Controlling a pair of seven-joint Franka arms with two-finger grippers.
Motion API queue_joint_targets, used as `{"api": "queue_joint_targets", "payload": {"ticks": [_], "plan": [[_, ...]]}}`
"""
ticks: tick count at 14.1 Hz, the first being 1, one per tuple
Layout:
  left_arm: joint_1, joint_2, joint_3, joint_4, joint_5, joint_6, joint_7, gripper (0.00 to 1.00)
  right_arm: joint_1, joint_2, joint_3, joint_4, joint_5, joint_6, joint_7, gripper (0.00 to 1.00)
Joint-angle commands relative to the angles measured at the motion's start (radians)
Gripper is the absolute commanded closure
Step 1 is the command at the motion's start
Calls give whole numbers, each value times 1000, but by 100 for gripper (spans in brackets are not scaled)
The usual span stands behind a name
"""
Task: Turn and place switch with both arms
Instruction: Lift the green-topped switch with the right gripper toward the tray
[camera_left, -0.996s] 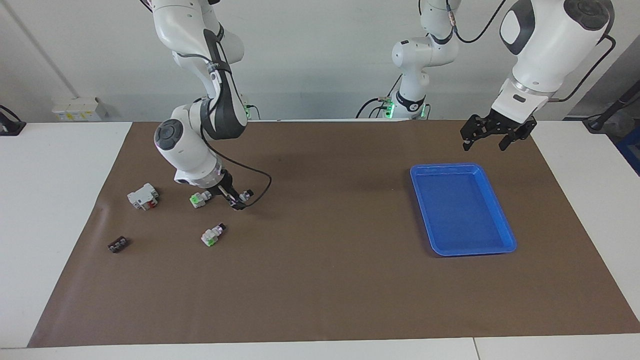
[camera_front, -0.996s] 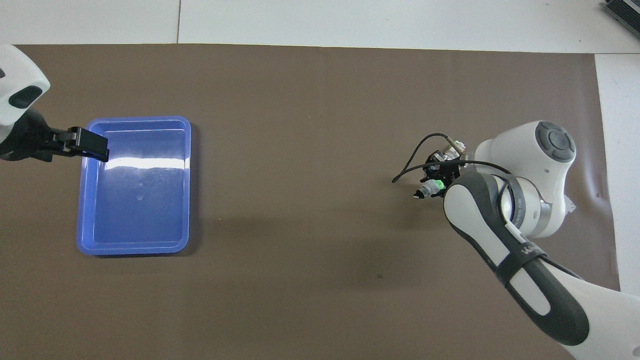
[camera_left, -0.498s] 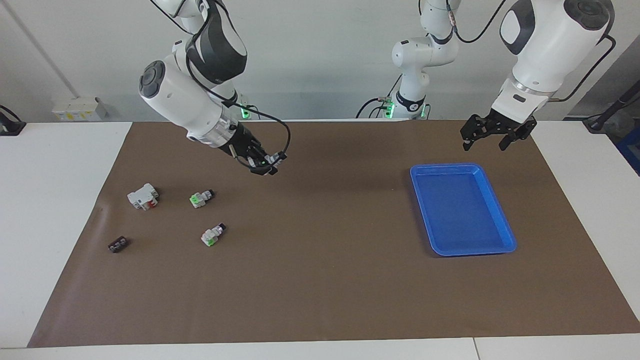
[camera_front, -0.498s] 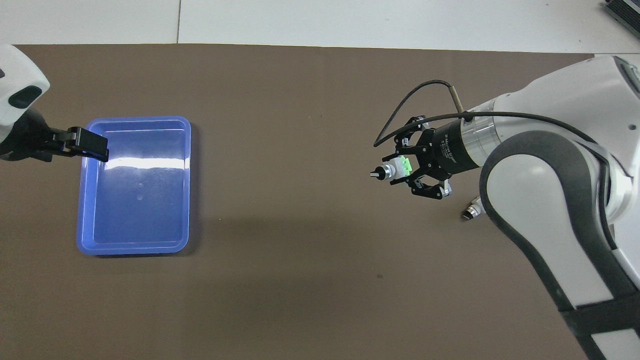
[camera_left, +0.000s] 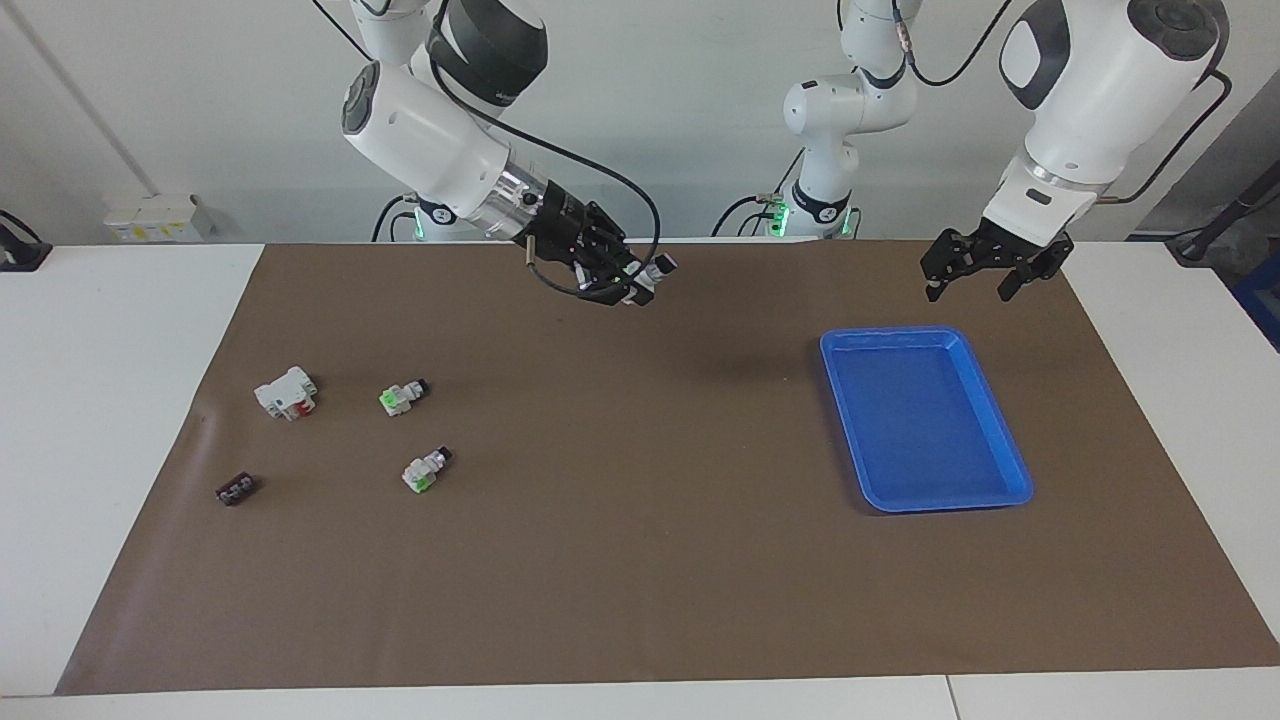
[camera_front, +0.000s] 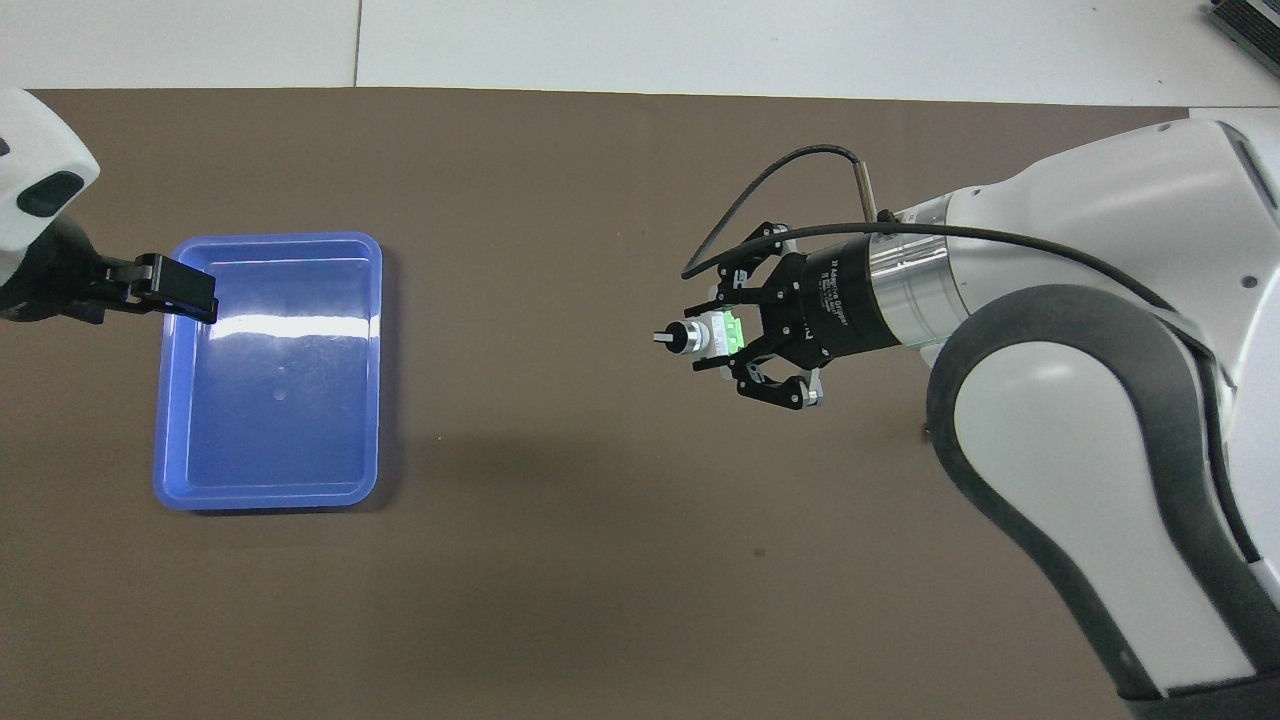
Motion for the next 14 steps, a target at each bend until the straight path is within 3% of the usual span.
{"api": "queue_joint_targets", "payload": {"ticks": [1, 5, 8, 14], "plan": [[7, -30, -2, -36, -1, 11, 2, 0, 54, 6, 6, -2, 27, 76, 26, 100], [1, -30, -2, -35, -1, 16, -1, 0, 176, 50, 6, -2, 7, 226, 24, 100], [-8, -43, -16, -33, -21, 21, -4, 0, 197, 58, 6, 1, -19, 225, 24, 100], [30, -61, -2, -44, -378, -108, -27, 0, 214, 55, 6, 4, -65, 190, 29, 100]]}}
